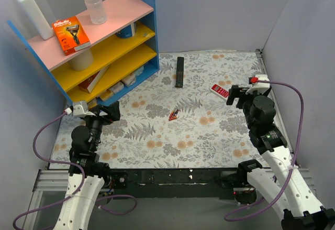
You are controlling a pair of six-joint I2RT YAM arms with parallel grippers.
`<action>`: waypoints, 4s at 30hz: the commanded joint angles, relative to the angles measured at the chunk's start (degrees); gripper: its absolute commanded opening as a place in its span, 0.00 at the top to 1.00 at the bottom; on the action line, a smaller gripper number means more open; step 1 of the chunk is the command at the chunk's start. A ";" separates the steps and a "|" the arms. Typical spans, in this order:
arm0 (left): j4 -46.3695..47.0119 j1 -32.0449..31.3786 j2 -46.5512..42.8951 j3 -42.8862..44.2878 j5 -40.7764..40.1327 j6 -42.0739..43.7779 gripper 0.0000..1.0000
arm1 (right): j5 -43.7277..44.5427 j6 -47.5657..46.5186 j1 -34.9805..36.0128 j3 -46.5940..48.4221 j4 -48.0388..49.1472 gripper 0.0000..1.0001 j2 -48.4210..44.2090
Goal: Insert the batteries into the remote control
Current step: Pick up the remote control from the center of the board, then adjust the remote control.
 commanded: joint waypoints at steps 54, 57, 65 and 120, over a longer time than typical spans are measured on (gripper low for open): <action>6.29 -4.31 5.47 -0.82 11.01 -2.99 0.02 | -28.13 -18.10 -4.98 32.85 -21.68 0.38 73.25; 9.12 -4.31 8.19 -0.91 14.97 -4.49 0.02 | -29.35 -15.21 -2.96 31.45 -20.55 0.55 71.15; 16.77 -4.92 21.27 0.76 28.40 -7.92 0.02 | -43.31 -0.80 1.79 24.34 -11.32 0.80 59.37; 74.43 -20.22 59.44 6.74 38.45 -42.11 0.49 | -78.58 36.92 16.13 5.60 48.63 0.78 42.48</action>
